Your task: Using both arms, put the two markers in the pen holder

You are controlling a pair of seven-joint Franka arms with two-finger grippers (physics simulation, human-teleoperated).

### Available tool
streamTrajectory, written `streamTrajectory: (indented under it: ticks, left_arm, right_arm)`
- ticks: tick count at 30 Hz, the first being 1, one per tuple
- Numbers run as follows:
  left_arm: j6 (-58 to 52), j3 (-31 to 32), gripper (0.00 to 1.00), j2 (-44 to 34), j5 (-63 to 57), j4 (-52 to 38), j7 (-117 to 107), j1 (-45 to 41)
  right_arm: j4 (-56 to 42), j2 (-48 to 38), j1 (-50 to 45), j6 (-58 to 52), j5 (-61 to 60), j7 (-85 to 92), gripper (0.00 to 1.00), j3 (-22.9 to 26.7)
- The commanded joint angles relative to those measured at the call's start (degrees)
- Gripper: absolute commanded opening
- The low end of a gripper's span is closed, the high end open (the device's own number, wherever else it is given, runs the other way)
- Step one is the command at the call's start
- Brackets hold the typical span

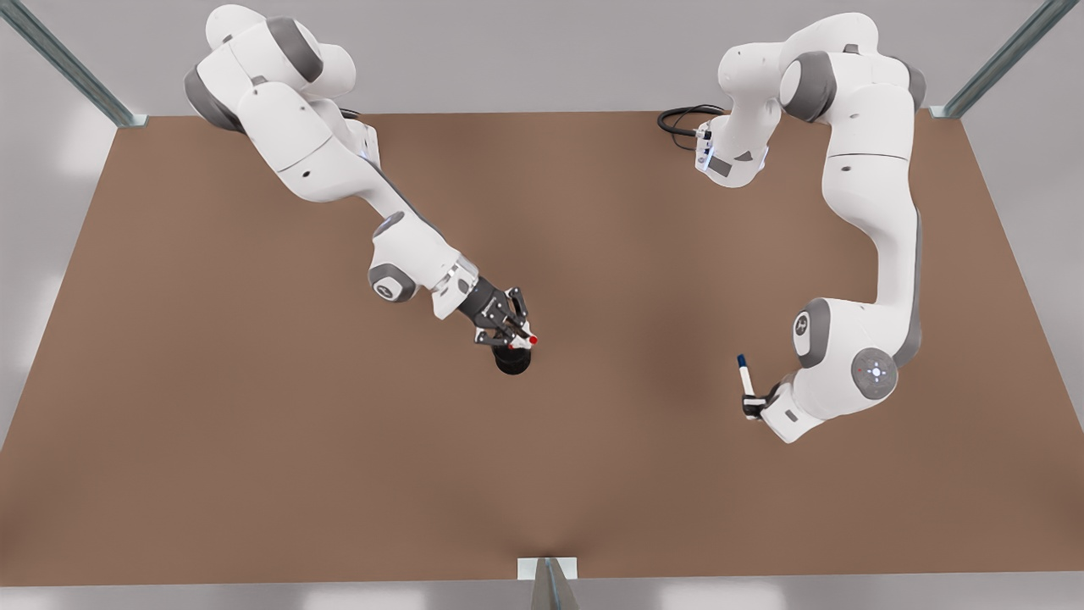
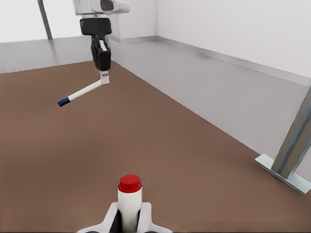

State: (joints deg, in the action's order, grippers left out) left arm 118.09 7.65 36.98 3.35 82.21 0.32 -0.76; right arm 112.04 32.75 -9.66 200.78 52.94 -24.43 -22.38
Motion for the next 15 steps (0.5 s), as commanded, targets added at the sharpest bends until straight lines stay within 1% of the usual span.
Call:
streamTrajectory:
  ticks: [1, 8, 9, 10, 11, 14, 15]
  left_arm:
    - [-1.37, 0.0, 0.21, -0.07, 0.96, -0.03, -7.27, -0.29]
    - [-1.37, 0.0, 0.21, 0.81, 0.87, -0.03, -7.18, -0.21]
    - [-1.37, 0.0, 0.21, 0.9, 0.87, -0.03, -7.27, -0.21]
    - [-1.37, 0.0, 0.21, 0.9, 0.78, -0.03, -7.18, -0.21]
    - [-1.37, 0.0, 0.21, 0.9, 0.87, -0.03, -7.18, -0.21]
    - [-1.37, 0.0, 0.21, 0.9, 0.78, -0.03, -7.18, -0.21]
    - [-1.37, 0.0, 0.21, 0.81, 0.78, -0.03, -7.18, -0.21]
  right_arm:
    - [1.16, -0.05, 0.0, 0.49, 0.85, -4.57, 0.21, -0.03]
    - [2.83, 0.48, 0.08, 0.49, 0.94, -4.57, 0.21, -0.03]
    - [4.41, 0.48, 0.78, 0.49, 1.2, -4.57, 0.55, -0.03]
    - [4.77, 0.47, 2.45, 0.49, 4.62, -4.57, 1.0, -0.03]
    - [4.86, 0.48, 3.25, 0.49, 6.48, -4.57, 1.0, -0.03]
    - [4.86, 0.65, 3.42, 0.57, 7.09, -4.57, 1.0, -0.03]
    - [3.11, 0.13, 5.97, 0.49, 7.18, -6.76, 1.0, -0.91]
